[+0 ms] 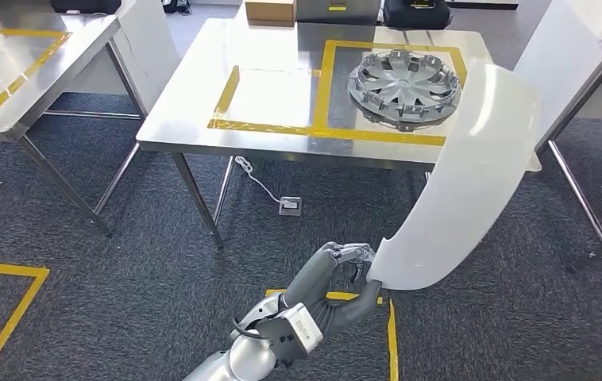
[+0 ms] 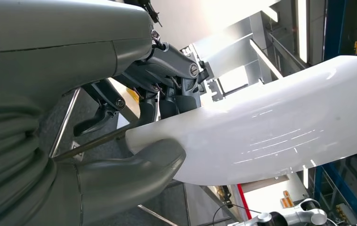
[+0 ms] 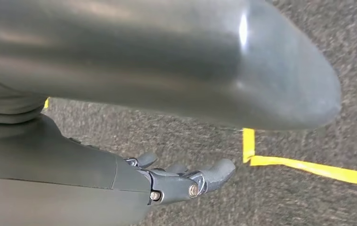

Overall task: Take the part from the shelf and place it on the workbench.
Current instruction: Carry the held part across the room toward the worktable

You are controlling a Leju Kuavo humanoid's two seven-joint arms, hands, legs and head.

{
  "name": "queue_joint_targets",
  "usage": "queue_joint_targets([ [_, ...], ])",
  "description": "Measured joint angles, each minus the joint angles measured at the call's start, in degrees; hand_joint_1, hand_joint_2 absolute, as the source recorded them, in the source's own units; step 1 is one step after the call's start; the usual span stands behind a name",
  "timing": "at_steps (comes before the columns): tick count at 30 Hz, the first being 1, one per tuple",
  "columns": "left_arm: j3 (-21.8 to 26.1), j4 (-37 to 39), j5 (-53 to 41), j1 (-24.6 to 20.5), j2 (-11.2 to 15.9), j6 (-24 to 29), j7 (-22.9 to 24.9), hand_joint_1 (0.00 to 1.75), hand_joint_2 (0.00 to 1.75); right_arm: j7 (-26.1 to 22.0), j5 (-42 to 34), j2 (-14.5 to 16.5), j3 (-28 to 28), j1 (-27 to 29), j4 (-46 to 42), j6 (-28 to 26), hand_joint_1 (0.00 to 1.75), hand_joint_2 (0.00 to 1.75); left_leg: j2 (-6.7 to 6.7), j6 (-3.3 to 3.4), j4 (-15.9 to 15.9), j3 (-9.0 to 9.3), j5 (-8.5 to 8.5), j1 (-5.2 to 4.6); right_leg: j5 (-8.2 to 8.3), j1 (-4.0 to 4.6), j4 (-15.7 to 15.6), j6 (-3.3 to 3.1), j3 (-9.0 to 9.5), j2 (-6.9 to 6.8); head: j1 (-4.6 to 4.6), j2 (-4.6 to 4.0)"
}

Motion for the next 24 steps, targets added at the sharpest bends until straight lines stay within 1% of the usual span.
queue_joint_targets([
  [1, 0.00, 0.04, 0.02, 0.05, 0.05, -0.02, 0.00, 1.75, 1.75, 0.01, 0.01, 0.02, 0.00, -0.05, 0.00, 0.00, 0.00, 0.00, 0.08, 0.29, -2.09, 0.68, 0.88, 0.00, -0.51, -0.04, 0.07, 0.43, 0.22, 0.04, -0.03, 0.00],
  [2, 0.00, 0.08, 0.04, 0.13, 0.09, -0.04, 0.01, 1.75, 1.75, 0.03, 0.01, 0.02, 0.00, -0.07, 0.00, 0.00, 0.00, 0.00, 0.11, 0.74, -2.87, 0.89, 1.06, -0.09, -0.96, 0.00, 0.07, 0.88, 0.31, 0.04, -0.05, 0.00],
  [3, 0.00, 0.13, 0.05, 0.20, 0.09, -0.06, 0.02, 1.75, 1.75, 0.05, 0.03, 0.03, 0.00, -0.12, 0.00, 0.02, 0.00, 0.00, 0.09, 1.30, -2.76, 0.92, 0.53, -0.25, -1.28, 0.02, 0.00, 1.28, 0.50, 0.03, -0.07, 0.00],
  [4, 0.00, 0.13, 0.07, 0.24, 0.06, -0.07, 0.03, 1.75, 1.75, 0.08, 0.05, 0.04, 0.00, -0.21, 0.00, 0.04, 0.00, 0.00, 0.07, 1.83, -2.73, 1.14, 0.68, -0.19, -1.51, -0.01, -0.28, 1.65, 0.57, -0.04, -0.10, 0.00],
  [5, 0.01, 0.10, 0.07, 0.23, -0.02, -0.07, 0.02, 1.75, 1.75, 0.11, 0.07, 0.04, 0.00, -0.25, 0.00, 0.07, 0.00, 0.00, 0.03, 2.22, -2.90, 1.38, 0.78, -0.12, -1.80, -0.06, -0.18, 2.00, 0.76, -0.10, -0.06, 0.00],
  [6, 0.02, 0.09, 0.08, 0.14, -0.09, -0.07, 0.01, 1.75, 1.75, 0.15, 0.08, 0.05, 0.00, -0.35, 0.00, 0.10, 0.00, 0.00, 0.03, 2.58, -3.15, 1.75, 0.63, 0.00, -2.28, -0.13, 0.79, 2.31, 0.37, -0.18, 0.06, 0.00],
  [7, 0.02, 0.08, 0.08, 0.03, -0.18, -0.07, -0.03, 1.75, 1.75, 0.19, 0.09, 0.06, 0.00, -0.45, 0.00, 0.12, 0.00, 0.00, 0.07, 2.89, -3.46, 2.21, 0.46, 0.14, -3.11, -0.20, 3.02, 2.59, -0.86, -0.24, 0.20, 0.00],
  [8, 0.03, 0.09, 0.08, -0.03, -0.24, -0.07, -0.04, 1.75, 1.75, 0.23, 0.09, 0.07, 0.00, -0.47, 0.00, 0.14, 0.00, 0.00, 0.13, 3.12, -3.71, 2.64, 0.18, 0.14, -4.26, -0.22, 6.56, 2.83, -2.88, -0.30, 0.37, 0.00],
  [9, 0.04, 0.16, 0.08, -0.09, -0.25, -0.07, -0.04, 1.75, 1.75, 0.30, 0.09, 0.08, 0.00, -0.46, 0.00, 0.15, 0.00, 0.00, 0.17, 3.32, -3.85, 3.07, -0.15, 0.13, -5.33, -0.23, 10.59, 2.96, -5.59, -0.35, 0.49, 0.00],
  [10, 0.04, 0.27, 0.08, -0.09, -0.26, -0.08, -0.04, 1.75, 1.75, 0.41, 0.09, 0.09, 0.00, -0.39, 0.00, 0.16, 0.00, 0.00, 0.15, 3.42, -3.91, 3.54, -0.54, 0.09, -5.86, -0.24, 14.05, 3.02, -8.22, -0.36, 0.54, 0.00],
  [11, 0.04, 0.39, 0.07, -0.07, -0.26, -0.08, -0.03, 1.75, 1.75, 0.53, 0.09, 0.09, 0.00, -0.29, 0.00, 0.18, 0.00, 0.00, 0.07, 3.46, -3.92, 4.08, -0.98, 0.05, -5.35, -0.23, 15.92, 2.99, -10.18, -0.36, 0.55, 0.00],
  [12, 0.04, 0.52, 0.07, -0.07, -0.26, -0.09, -0.02, 1.75, 1.75, 0.65, 0.09, 0.09, 0.00, -0.22, 0.00, 0.22, 0.00, 0.00, -0.06, 3.43, -3.92, 4.72, -1.46, 0.02, -3.59, -0.20, 15.63, 2.89, -11.12, -0.35, 0.57, 0.00],
  [13, 0.04, 0.62, 0.03, -0.08, -0.27, -0.09, -0.02, 1.75, 1.75, 0.73, 0.09, 0.09, 0.00, -0.21, 0.00, 0.27, 0.00, 0.00, -0.19, 3.36, -3.92, 5.48, -1.99, 0.00, -0.77, -0.14, 13.19, 2.67, -11.02, -0.35, 0.59, 0.00],
  [14, 0.04, 0.69, -0.07, -0.12, -0.30, -0.11, -0.01, 1.75, 1.75, 0.74, 0.10, 0.09, 0.00, -0.23, 0.00, 0.32, 0.00, 0.00, -0.28, 3.25, -3.95, 6.24, -2.55, -0.01, 2.51, -0.03, 9.24, 2.35, -10.12, -0.36, 0.61, 0.01],
  [15, 0.04, 0.76, -0.23, -0.19, -0.33, -0.13, -0.01, 1.75, 1.75, 0.73, 0.11, 0.09, 0.00, -0.26, 0.00, 0.39, 0.00, 0.00, -0.33, 3.04, -3.98, 6.87, -3.10, -0.10, 4.81, 0.20, 5.59, 1.98, -8.96, -0.38, 0.62, 0.01],
  [16, 0.03, 0.81, -0.44, -0.27, -0.38, -0.19, -0.01, 1.75, 1.75, 0.70, 0.13, 0.09, 0.00, -0.34, 0.00, 0.43, 0.00, 0.00, -0.37, 2.76, -4.01, 7.29, -3.56, -0.16, 5.99, 0.44, 2.60, 1.64, -7.82, -0.42, 0.66, 0.02],
  [17, 0.03, 0.85, -0.62, -0.34, -0.42, -0.25, -0.01, 1.75, 1.75, 0.67, 0.14, 0.09, 0.00, -0.44, 0.00, 0.48, 0.00, 0.00, -0.38, 2.46, -4.09, 7.49, -3.89, -0.19, 6.21, 0.68, 0.98, 1.38, -7.12, -0.45, 0.65, 0.02],
  [18, 0.02, 0.90, -0.79, -0.39, -0.44, -0.29, -0.02, 1.75, 1.75, 0.65, 0.12, 0.09, 0.00, -0.52, 0.00, 0.51, 0.00, 0.00, -0.36, 2.11, -4.23, 7.57, -4.09, -0.19, 5.63, 0.88, 0.62, 1.17, -6.78, -0.44, 0.64, 0.01],
  [19, 0.02, 0.89, -0.89, -0.44, -0.49, -0.34, -0.03, 1.75, 1.75, 0.63, 0.10, 0.09, 0.00, -0.62, 0.00, 0.53, 0.00, 0.00, -0.31, 1.79, -4.59, 7.83, -4.14, -0.14, 5.38, 0.95, 0.22, 1.00, -6.53, -0.40, 0.65, 0.01],
  [20, 0.02, 0.86, -0.96, -0.46, -0.47, -0.35, -0.04, 1.75, 1.75, 0.59, 0.05, 0.10, -0.01, -0.59, 0.00, 0.58, 0.00, 0.00, -0.21, 1.65, -4.88, 8.18, -3.99, -0.19, 5.41, 0.93, -0.07, 1.01, -6.26, -0.34, 0.62, 0.01],
  [21, 0.02, 0.81, -1.03, -0.55, -0.46, -0.36, -0.05, 1.75, 1.75, 0.54, 0.02, 0.10, -0.01, -0.52, 0.00, 0.62, 0.00, 0.00, -0.14, 1.82, -5.10, 8.56, -3.80, -0.27, 5.44, 0.79, -0.55, 1.03, -5.81, -0.27, 0.54, 0.01],
  [23, 0.02, 0.74, -1.10, -0.74, -0.42, -0.37, -0.08, 1.75, 1.75, 0.44, -0.06, 0.13, -0.02, -0.48, 0.00, 0.72, 0.00, 0.00, -0.06, 2.70, -5.54, 9.29, -3.28, -0.52, 5.51, 0.51, -1.33, 1.13, -4.94, -0.20, 0.29, 0.01],
  [24, 0.02, 0.73, -1.13, -0.82, -0.43, -0.37, -0.08, 1.75, 1.75, 0.38, -0.09, 0.16, -0.02, -0.55, 0.00, 0.75, 0.00, 0.00, -0.05, 3.07, -5.86, 9.58, -3.33, -0.55, 5.40, 0.47, -1.44, 0.99, -4.77, -0.18, 0.16, 0.00],
])
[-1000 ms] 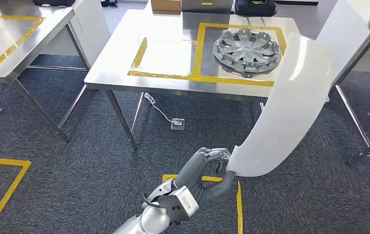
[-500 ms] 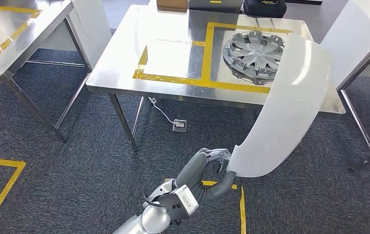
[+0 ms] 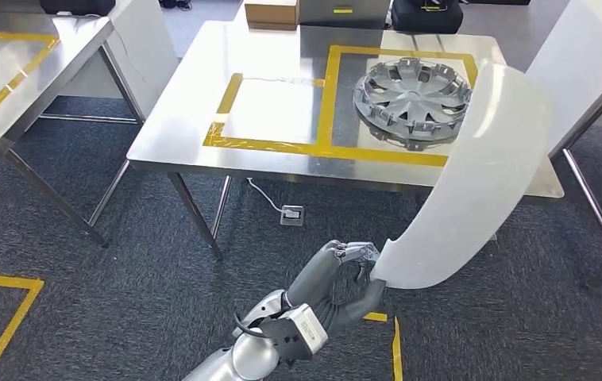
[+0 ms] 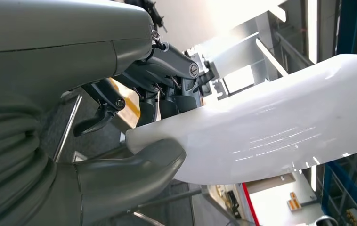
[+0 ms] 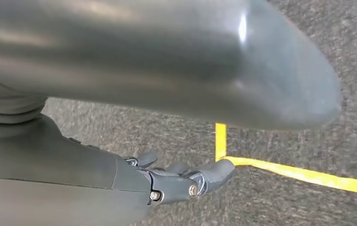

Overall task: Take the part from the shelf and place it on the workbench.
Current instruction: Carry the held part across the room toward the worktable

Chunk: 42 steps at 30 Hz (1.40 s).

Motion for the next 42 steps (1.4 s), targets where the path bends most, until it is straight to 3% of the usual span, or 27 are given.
queue_joint_targets([
  [2, -0.01, 0.01, -0.02, -0.02, -0.01, -0.01, 0.01, 1.75, 1.75, -0.12, -0.07, 0.08, 0.00, -0.11, 0.00, 0.08, 0.00, 0.00, 0.04, -0.03, -0.84, 0.57, -0.40, 0.05, -0.26, 0.17, 0.07, -0.33, 0.05, -0.01, -0.09, 0.01],
  [4, -0.02, 0.02, -0.03, -0.03, -0.03, -0.01, 0.02, 1.75, 1.75, -0.23, -0.16, 0.10, 0.00, -0.09, 0.00, 0.15, 0.00, 0.00, 0.07, -0.50, -1.42, 0.86, -0.60, 0.18, -0.42, 0.33, 0.11, -0.54, 0.05, -0.08, -0.08, 0.01],
  [11, -0.02, 0.02, -0.02, -0.03, -0.11, -0.01, 0.04, 1.75, 1.75, -0.51, -0.39, 0.10, 0.00, -0.08, 0.00, 0.08, 0.00, 0.00, 0.09, -1.80, -1.75, 0.97, -0.60, 0.39, -0.47, 0.45, 0.22, -0.66, 0.10, -0.12, -0.06, 0.01],
  [21, -0.02, 0.04, -0.02, -0.08, -0.14, -0.18, 0.18, 1.75, 1.75, -0.55, -0.22, 0.15, 0.00, -0.07, 0.00, -0.15, 0.00, 0.00, 0.12, -1.50, -1.37, 1.19, -0.75, -0.04, -0.24, -0.02, 0.08, -0.26, 0.50, -0.15, -0.07, 0.01],
  [24, -0.02, 0.02, -0.01, -0.12, -0.17, -0.18, 0.18, 1.75, 1.75, -0.55, -0.02, 0.16, 0.00, -0.08, 0.00, -0.05, 0.00, 0.00, 0.12, -1.08, -1.41, 1.12, -0.65, -0.25, -0.02, -0.21, -0.13, 0.18, 0.58, -0.13, -0.07, 0.01],
  [26, -0.02, -0.09, 0.01, -0.22, -0.32, -0.18, 0.17, 1.75, 1.75, -0.57, 0.02, 0.12, 0.00, -0.12, -0.01, -0.07, 0.00, 0.00, 0.22, -0.61, -2.22, 1.51, -0.05, 0.15, -0.19, -0.22, 0.15, 0.62, 0.39, -0.13, -0.03, 0.01],
  [28, -0.02, -0.16, 0.02, -0.38, -0.46, -0.18, 0.17, 1.75, 1.75, -0.57, -0.09, 0.06, 0.00, -0.14, -0.02, -0.09, 0.00, 0.00, 0.38, -0.26, -2.97, 1.97, 0.50, 0.69, -2.02, -0.26, 3.85, 1.20, -1.52, -0.14, 0.24, 0.00],
  [30, -0.02, -0.09, 0.04, -0.40, -0.47, -0.18, 0.19, 1.75, 1.75, -0.43, 0.02, -0.02, 0.00, -0.08, -0.02, -0.07, 0.00, 0.00, 0.51, -0.20, -3.02, 2.01, 0.48, 0.78, -4.90, -0.61, 11.43, 1.87, -5.64, -0.17, 0.47, 0.00],
  [31, -0.02, -0.04, 0.06, -0.36, -0.46, -0.18, 0.21, 1.75, 1.75, -0.30, 0.18, -0.09, 0.00, -0.04, -0.02, -0.03, 0.00, 0.00, 0.54, -0.30, -2.96, 2.05, 0.37, 0.86, -5.52, -0.88, 14.50, 2.19, -7.53, -0.18, 0.47, 0.01],
  [32, -0.02, 0.01, 0.10, -0.34, -0.45, -0.18, 0.24, 1.75, 1.75, -0.13, 0.38, -0.18, 0.00, 0.00, -0.02, 0.04, 0.00, 0.00, 0.54, -0.50, -2.85, 2.14, 0.18, 1.02, -5.03, -1.17, 15.68, 2.50, -8.57, -0.19, 0.46, 0.01],
  [33, -0.02, 0.03, 0.14, -0.34, -0.45, -0.18, 0.28, 1.75, 1.75, 0.08, 0.51, -0.25, 0.00, 0.02, -0.02, 0.12, 0.00, 0.00, 0.49, -0.80, -2.69, 2.31, -0.11, 1.28, -3.40, -1.45, 14.48, 2.84, -8.39, -0.21, 0.46, 0.01],
  [35, -0.02, 0.02, 0.20, -0.36, -0.45, -0.18, 0.37, 1.75, 1.75, 0.43, 0.68, -0.35, 0.00, 0.03, -0.01, 0.25, 0.00, 0.00, 0.39, -1.74, -2.14, 2.70, -1.09, 1.87, 0.82, -1.99, 7.24, 3.76, -5.29, -0.39, 0.54, 0.00],
  [36, -0.01, 0.00, 0.23, -0.39, -0.46, -0.18, 0.46, 1.75, 1.75, 0.54, 0.69, -0.31, 0.00, 0.00, 0.01, 0.30, 0.00, 0.00, 0.34, -2.32, -1.72, 2.72, -1.68, 1.95, 1.81, -2.07, 3.97, 3.80, -3.76, -0.42, 0.79, 0.01],
  [38, 0.02, -0.03, 0.30, -0.47, -0.46, -0.18, 0.63, 1.75, 1.75, 0.58, 0.66, -0.25, 0.00, -0.07, 0.03, 0.33, 0.00, 0.00, 0.31, -3.27, -1.41, 2.65, -2.45, 1.78, 1.29, -1.90, 1.56, 2.78, -2.58, -0.40, 0.82, 0.01],
  [40, 0.03, -0.09, 0.35, -0.54, -0.50, -0.18, 0.72, 1.75, 1.75, 0.51, 0.60, -0.28, -0.01, -0.10, 0.01, 0.33, 0.00, 0.00, 0.30, -3.88, -1.71, 3.04, -2.77, 1.84, 0.58, -1.66, 1.77, 1.04, -2.59, -0.31, 0.47, 0.00],
  [42, 0.03, -0.22, 0.37, -0.67, -0.55, -0.18, 0.70, 1.75, 1.75, 0.34, 0.55, -0.32, -0.01, -0.10, -0.01, 0.35, 0.00, 0.00, 0.34, -4.25, 0.01, 2.72, -3.88, 2.04, 0.07, -1.53, 1.82, -0.03, -2.11, -0.30, 0.26, 0.00],
])
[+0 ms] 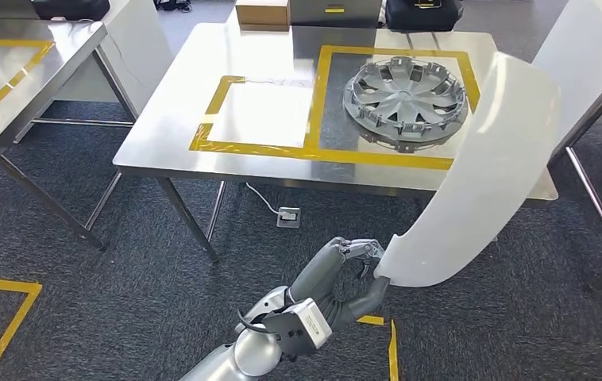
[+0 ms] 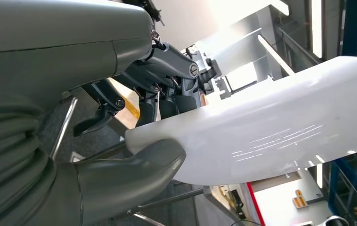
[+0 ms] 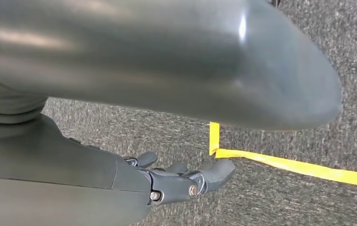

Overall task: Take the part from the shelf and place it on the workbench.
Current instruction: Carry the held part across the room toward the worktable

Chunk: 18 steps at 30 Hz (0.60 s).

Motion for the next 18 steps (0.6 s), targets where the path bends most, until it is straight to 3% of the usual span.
queue_joint_targets([
  [1, 0.00, -0.07, 0.01, -0.06, -0.01, 0.00, -0.01, 1.75, 1.75, -0.08, -0.04, -0.01, -0.01, -0.02, -0.01, 0.04, 0.00, 0.00, 0.02, -0.03, 2.77, -1.29, -1.26, -0.03, -0.21, 0.07, -0.04, -0.42, 0.31, -0.02, -0.14, 0.01],
  [3, 0.01, -0.05, 0.02, -0.01, 0.08, 0.00, -0.02, 1.75, 1.75, -0.22, -0.17, -0.01, 0.00, -0.06, -0.01, 0.10, 0.00, 0.00, 0.04, 0.21, 11.19, -6.23, -4.23, -0.33, -0.59, 0.40, -0.06, -0.99, 0.68, -0.06, -0.36, 0.01],
  [4, 0.01, 0.01, 0.03, 0.11, 0.14, 0.00, -0.02, 1.75, 1.75, -0.25, -0.22, -0.01, 0.01, -0.07, -0.01, 0.13, 0.00, 0.00, 0.04, 0.42, 14.85, -8.81, -4.98, -0.51, -0.75, 0.64, -0.05, -1.19, 0.83, -0.04, -0.44, 0.00],
  [5, 0.01, 0.09, 0.03, 0.21, 0.19, 0.00, 0.00, 1.75, 1.75, -0.27, -0.27, -0.01, 0.01, -0.05, -0.01, 0.13, 0.00, 0.00, 0.03, 0.75, 16.63, -10.61, -4.53, -0.70, -0.92, 0.90, -0.05, -1.36, 1.03, 0.03, -0.46, 0.00],
  [6, 0.01, 0.15, 0.03, 0.28, 0.22, 0.00, 0.00, 1.75, 1.75, -0.28, -0.31, -0.01, 0.00, -0.02, -0.01, 0.13, 0.00, 0.00, 0.03, 1.23, 16.16, -11.34, -2.84, -0.94, -1.08, 1.15, -0.05, -1.46, 1.30, 0.14, -0.46, 0.00],
  [7, 0.02, 0.19, 0.03, 0.28, 0.22, 0.00, -0.01, 1.75, 1.75, -0.28, -0.34, -0.01, -0.01, -0.01, -0.01, 0.13, 0.00, 0.00, 0.02, 1.85, 13.61, -11.04, -0.23, -1.24, -1.25, 1.38, -0.05, -1.51, 1.62, 0.26, -0.46, 0.01],
  [8, 0.02, 0.20, 0.03, 0.25, 0.22, 0.00, -0.01, 1.75, 1.75, -0.27, -0.37, 0.01, -0.01, 0.00, -0.01, 0.13, 0.00, 0.00, 0.02, 2.60, 9.81, -10.07, 2.64, -1.63, -1.40, 1.54, -0.05, -1.49, 1.92, 0.35, -0.46, 0.01],
  [10, 0.02, 0.23, 0.04, 0.20, 0.17, 0.00, 0.03, 1.75, 1.75, -0.16, -0.44, 0.09, -0.01, -0.03, 0.01, 0.13, 0.00, 0.00, 0.05, 3.62, 3.52, -8.17, 5.88, -2.30, -1.71, 1.87, 0.05, -1.20, 2.16, 0.46, -0.44, 0.00],
  [11, 0.03, 0.25, 0.05, 0.19, 0.13, 0.00, 0.07, 1.75, 1.75, -0.05, -0.46, 0.11, -0.01, -0.04, 0.02, 0.12, 0.00, 0.00, -0.01, 3.53, 1.96, -7.73, 6.33, -2.45, -1.85, 1.97, 0.09, -1.13, 2.11, 0.44, -0.41, 0.01],
  [14, 0.04, 0.28, 0.12, 0.18, 0.04, 0.00, 0.21, 1.75, 1.75, 0.18, -0.49, 0.05, -0.01, -0.05, 0.02, 0.13, 0.00, 0.00, -0.30, 2.93, 1.16, -7.57, 6.42, -2.56, -1.93, 1.95, 0.02, -0.98, 2.05, 0.26, -0.39, 0.01],
  [18, 0.05, 0.37, 0.16, 0.18, 0.04, 0.01, 0.32, 1.75, 1.75, 0.31, -0.56, 0.05, -0.03, -0.04, 0.02, 0.15, 0.00, 0.00, -0.32, 3.28, 1.16, -7.55, 6.37, -2.64, -1.68, 1.89, -0.44, -0.58, 2.33, 0.25, -0.38, 0.01],
])
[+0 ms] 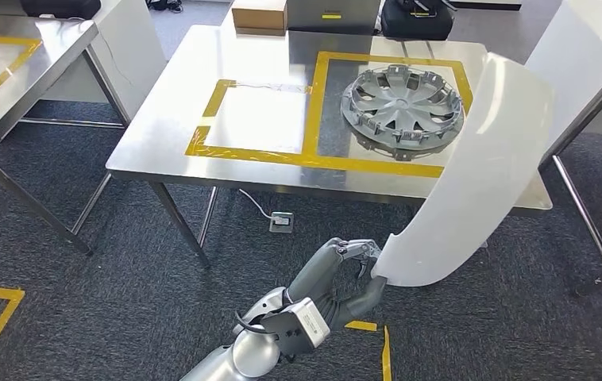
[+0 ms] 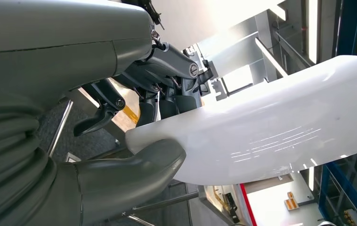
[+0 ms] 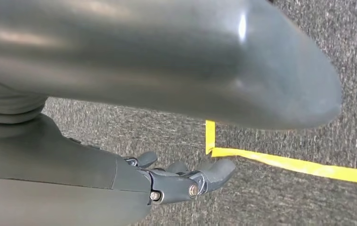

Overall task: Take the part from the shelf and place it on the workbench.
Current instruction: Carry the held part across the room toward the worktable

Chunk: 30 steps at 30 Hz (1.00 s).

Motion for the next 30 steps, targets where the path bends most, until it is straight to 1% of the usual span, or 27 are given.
queue_joint_targets([
  [5, 0.05, 0.01, 0.03, 0.00, 0.01, 0.02, 0.04, 1.75, 1.75, -0.09, -0.10, 0.01, -0.04, -0.02, 0.00, 0.09, 0.00, 0.00, 0.00, 0.34, 0.11, 0.03, -0.15, -0.08, 0.09, -0.05, -0.35, 0.33, 0.22, 0.00, 0.00, 0.00],
  [8, 0.10, 0.01, 0.19, 0.00, 0.03, 0.02, 0.15, 1.75, 1.75, -0.26, -0.28, 0.15, -0.12, 0.01, 0.00, 0.13, 0.00, 0.00, -0.01, 0.96, 0.29, -0.03, -0.31, -0.38, 0.20, -0.36, -0.63, 0.94, 0.33, 0.00, -0.03, 0.00],
  [10, 0.15, -0.03, 0.32, 0.02, -0.01, 0.03, 0.18, 1.75, 1.75, -0.41, -0.33, 0.20, -0.18, -0.02, -0.01, 0.13, 0.00, 0.00, 0.05, 1.37, -0.44, 0.38, -0.03, -0.17, 0.08, -0.32, -0.52, 1.27, 0.44, 0.00, -0.04, 0.00],
  [11, 0.17, -0.05, 0.39, -0.01, -0.04, 0.04, 0.17, 1.75, 1.75, -0.49, -0.33, 0.19, -0.21, -0.03, -0.01, 0.14, 0.00, 0.00, 0.10, 1.59, -1.02, 0.75, 0.18, 0.06, -0.42, -0.30, 0.28, 1.40, 0.14, 0.00, 0.07, 0.00],
  [12, 0.21, -0.07, 0.48, -0.04, -0.09, 0.05, 0.17, 1.75, 1.75, -0.58, -0.33, 0.17, -0.24, -0.02, -0.01, 0.16, 0.00, 0.00, 0.15, 1.80, -1.58, 1.14, 0.38, 0.32, -1.40, -0.31, 2.10, 1.58, -0.69, -0.01, 0.17, 0.00],
  [13, 0.24, -0.05, 0.59, -0.05, -0.12, 0.05, 0.18, 1.75, 1.75, -0.67, -0.34, 0.16, -0.26, 0.00, -0.01, 0.18, 0.00, 0.00, 0.21, 1.93, -1.91, 1.42, 0.46, 0.48, -2.77, -0.46, 5.06, 1.74, -2.20, -0.02, 0.29, 0.00],
  [14, 0.28, 0.02, 0.73, -0.03, -0.11, 0.06, 0.19, 1.75, 1.75, -0.73, -0.36, 0.16, -0.30, 0.03, -0.01, 0.20, 0.00, 0.00, 0.22, 1.98, -2.02, 1.51, 0.37, 0.57, -4.33, -0.65, 8.79, 1.96, -4.26, -0.04, 0.41, 0.00],
  [15, 0.35, 0.14, 0.86, 0.05, -0.10, 0.06, 0.20, 1.75, 1.75, -0.79, -0.38, 0.15, -0.34, 0.08, -0.01, 0.21, 0.00, 0.00, 0.22, 1.90, -1.99, 1.57, 0.23, 0.62, -5.45, -0.89, 12.28, 2.21, -6.29, -0.06, 0.43, -0.01],
  [16, 0.44, 0.27, 0.96, 0.13, -0.09, 0.06, 0.21, 1.75, 1.75, -0.83, -0.40, 0.14, -0.42, 0.14, -0.01, 0.22, 0.00, 0.00, 0.21, 1.72, -1.93, 1.69, 0.02, 0.70, -5.64, -1.17, 14.42, 2.47, -7.72, -0.08, 0.43, -0.01],
  [17, 0.52, 0.40, 1.03, 0.19, -0.08, 0.06, 0.22, 1.75, 1.75, -0.85, -0.42, 0.13, -0.50, 0.18, -0.01, 0.22, 0.00, 0.00, 0.19, 1.43, -1.82, 1.88, -0.25, 0.86, -4.75, -1.47, 14.50, 2.77, -8.12, -0.12, 0.43, -0.01],
  [18, 0.59, 0.48, 1.08, 0.21, -0.08, 0.06, 0.22, 1.75, 1.75, -0.87, -0.42, 0.11, -0.60, 0.21, -0.01, 0.23, 0.00, 0.00, 0.16, 1.06, -1.62, 2.14, -0.61, 1.11, -2.90, -1.77, 12.32, 3.09, -7.33, -0.17, 0.44, 0.00],
  [19, 0.63, 0.52, 1.12, 0.21, -0.08, 0.06, 0.22, 1.75, 1.75, -0.87, -0.39, 0.11, -0.68, 0.23, -0.01, 0.28, 0.00, 0.00, 0.13, 0.60, -1.32, 2.42, -1.07, 1.38, -0.59, -2.12, 8.52, 3.49, -5.63, -0.29, 0.45, 0.00],
  [20, 0.66, 0.57, 1.16, 0.19, -0.09, 0.06, 0.20, 1.75, 1.75, -0.85, -0.36, 0.16, -0.74, 0.23, 0.02, 0.39, 0.00, 0.00, 0.11, 0.07, -0.94, 2.51, -1.61, 1.49, 0.78, -2.26, 4.90, 3.86, -3.87, -0.32, 0.59, 0.01],
  [21, 0.75, 0.61, 1.21, 0.18, -0.09, 0.06, 0.19, 1.75, 1.75, -0.82, -0.32, 0.22, -0.77, 0.20, 0.03, 0.53, 0.00, 0.00, 0.09, -0.45, -0.58, 2.56, -2.14, 1.53, 1.43, -2.33, 2.23, 3.73, -2.53, -0.26, 0.76, 0.00],
  [22, 0.87, 0.65, 1.25, 0.17, -0.10, 0.06, 0.17, 1.75, 1.75, -0.78, -0.27, 0.27, -0.79, 0.18, 0.04, 0.67, 0.00, 0.00, 0.08, -0.93, -0.41, 2.61, -2.58, 1.44, 1.29, -2.29, 0.85, 3.36, -1.79, -0.19, 0.77, 0.00],
  [23, 1.00, 0.69, 1.31, 0.17, -0.10, 0.06, 0.16, 1.75, 1.75, -0.74, -0.24, 0.31, -0.80, 0.17, 0.05, 0.75, 0.00, 0.00, 0.05, -1.36, -0.45, 2.69, -2.88, 1.38, 0.56, -2.10, 0.71, 2.73, -1.64, -0.05, 0.75, 0.00],
  [24, 1.11, 0.71, 1.38, 0.15, -0.14, 0.06, 0.14, 1.75, 1.75, -0.68, -0.21, 0.29, -0.80, 0.13, 0.04, 0.79, 0.00, 0.00, 0.03, -1.72, -0.65, 2.99, -3.11, 1.45, 0.26, -2.03, 0.74, 1.94, -1.53, 0.03, 0.60, -0.01],
  [25, 1.17, 0.68, 1.44, 0.12, -0.19, 0.06, 0.13, 1.75, 1.75, -0.62, -0.18, 0.27, -0.81, 0.15, 0.04, 0.78, 0.00, 0.00, 0.03, -2.08, -0.79, 3.39, -3.32, 1.58, -0.03, -2.01, 0.71, 1.43, -1.23, 0.04, 0.42, -0.01],
  [26, 1.20, 0.66, 1.49, 0.04, -0.24, 0.06, 0.09, 1.75, 1.75, -0.56, -0.14, 0.27, -0.82, 0.16, 0.04, 0.78, 0.00, 0.00, 0.05, -2.38, -0.25, 3.50, -3.63, 1.72, -0.35, -1.99, 0.66, 0.92, -0.77, 0.06, 0.32, -0.01],
  [27, 1.23, 0.64, 1.51, -0.05, -0.28, 0.06, 0.04, 1.75, 1.75, -0.50, -0.08, 0.26, -0.83, 0.16, 0.03, 0.78, 0.00, 0.00, 0.09, -2.61, 1.45, 2.90, -4.33, 1.79, -0.71, -2.01, 0.60, 0.45, -0.19, 0.05, 0.21, 0.00],
  [28, 1.28, 0.64, 1.51, -0.09, -0.29, 0.06, 0.01, 1.75, 1.75, -0.44, -0.01, 0.25, -0.83, 0.18, 0.03, 0.78, 0.00, 0.00, 0.12, -2.76, 4.54, 1.38, -5.45, 1.81, -1.13, -2.00, 0.54, 0.06, 0.41, 0.02, 0.09, 0.00],
  [29, 1.34, 0.68, 1.52, -0.08, -0.26, 0.06, -0.03, 1.75, 1.75, -0.39, 0.05, 0.23, -0.83, 0.18, 0.03, 0.79, 0.00, 0.00, 0.14, -2.82, 8.74, -1.13, -6.79, 1.78, -1.65, -1.89, 0.54, -0.24, 0.97, -0.02, -0.04, 0.00],
  [30, 1.40, 0.73, 1.52, 0.03, -0.21, 0.06, -0.03, 1.75, 1.75, -0.34, 0.09, 0.21, -0.83, 0.20, 0.03, 0.80, 0.00, 0.00, 0.14, -2.84, 12.98, -4.02, -7.94, 1.74, -2.17, -1.76, 0.54, -0.43, 1.52, -0.03, -0.09, 0.00],
])
